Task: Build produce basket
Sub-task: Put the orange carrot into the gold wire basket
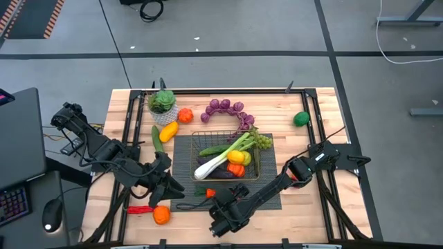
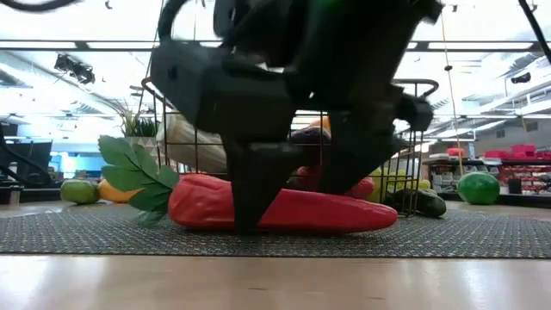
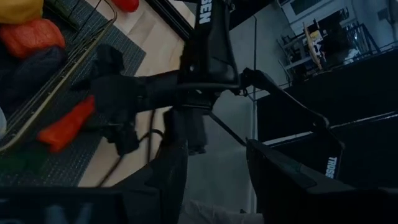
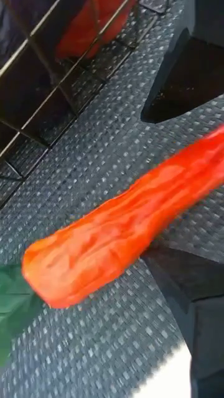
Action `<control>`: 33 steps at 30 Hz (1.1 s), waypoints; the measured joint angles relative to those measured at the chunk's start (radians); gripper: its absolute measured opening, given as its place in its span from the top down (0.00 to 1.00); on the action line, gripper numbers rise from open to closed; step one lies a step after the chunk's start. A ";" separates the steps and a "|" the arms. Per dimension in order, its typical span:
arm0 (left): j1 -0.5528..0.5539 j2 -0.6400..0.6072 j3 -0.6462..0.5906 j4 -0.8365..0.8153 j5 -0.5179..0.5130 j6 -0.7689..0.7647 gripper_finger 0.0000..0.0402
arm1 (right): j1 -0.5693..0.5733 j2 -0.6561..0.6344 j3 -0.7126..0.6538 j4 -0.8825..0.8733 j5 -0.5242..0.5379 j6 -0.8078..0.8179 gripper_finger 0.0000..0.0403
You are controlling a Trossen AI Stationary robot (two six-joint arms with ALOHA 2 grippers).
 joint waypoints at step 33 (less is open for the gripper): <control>0.000 0.000 0.000 0.006 0.000 -0.002 0.57 | -0.024 -0.003 -0.035 0.208 -0.104 -0.012 0.22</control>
